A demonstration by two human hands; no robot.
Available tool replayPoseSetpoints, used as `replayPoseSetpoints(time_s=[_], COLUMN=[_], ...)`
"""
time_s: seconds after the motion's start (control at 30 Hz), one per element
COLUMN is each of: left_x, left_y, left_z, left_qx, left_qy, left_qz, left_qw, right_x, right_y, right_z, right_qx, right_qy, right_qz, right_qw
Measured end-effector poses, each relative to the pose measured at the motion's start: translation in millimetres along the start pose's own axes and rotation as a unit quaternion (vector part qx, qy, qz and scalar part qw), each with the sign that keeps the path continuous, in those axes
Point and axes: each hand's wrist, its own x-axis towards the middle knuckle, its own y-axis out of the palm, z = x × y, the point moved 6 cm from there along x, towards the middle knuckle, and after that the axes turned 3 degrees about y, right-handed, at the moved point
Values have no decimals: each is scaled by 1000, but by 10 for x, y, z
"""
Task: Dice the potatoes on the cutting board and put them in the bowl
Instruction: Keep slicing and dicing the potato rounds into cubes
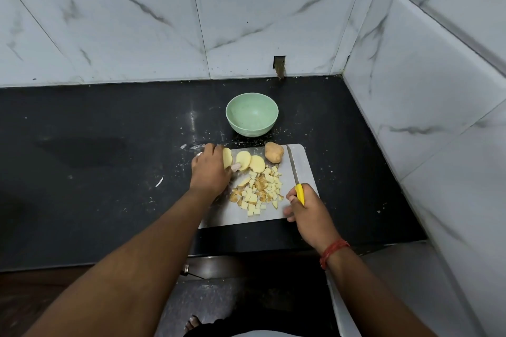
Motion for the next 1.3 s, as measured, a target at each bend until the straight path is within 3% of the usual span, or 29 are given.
replayPoseSetpoints(time_s=[0.2, 0.43, 0.63, 0.7, 0.77, 0.87, 0.93, 1.17, 1.3], left_x=[-36, -413, -512, -539, -623, -781, -794, -719, -784], left_y=[-156, 379, 680, 680, 637, 644, 656, 598, 627], left_z=[-340, -1441, -1609, -1556, -1505, -1358, -1245, -1144, -1216], left_qx=[34, 24, 88, 84, 68, 114, 143, 170, 146], left_qy=[88, 267, 268, 269, 319, 441, 474, 448, 476], left_qz=[-58, -21, 31, 24, -9, -24, -25, -15, 4], left_qw=[994, 963, 959, 959, 945, 890, 869, 878, 867], right_x=[31, 76, 32, 37, 36, 48, 63, 100, 100], right_y=[-50, -380, -582, -588, -590, -579, -567, -479, -321], right_z=[-32, -134, -236, -278, -303, -303, -295, -266, -294], right_qx=[20, 191, 165, 168, 167, 167, 164, 103, 30], right_qy=[8, 32, 59, 64, 70, 72, 73, 87, 108], right_qz=[-16, -126, -163, -163, -162, -156, -152, -113, -40], right_qw=[1000, 973, 971, 970, 970, 971, 972, 984, 993])
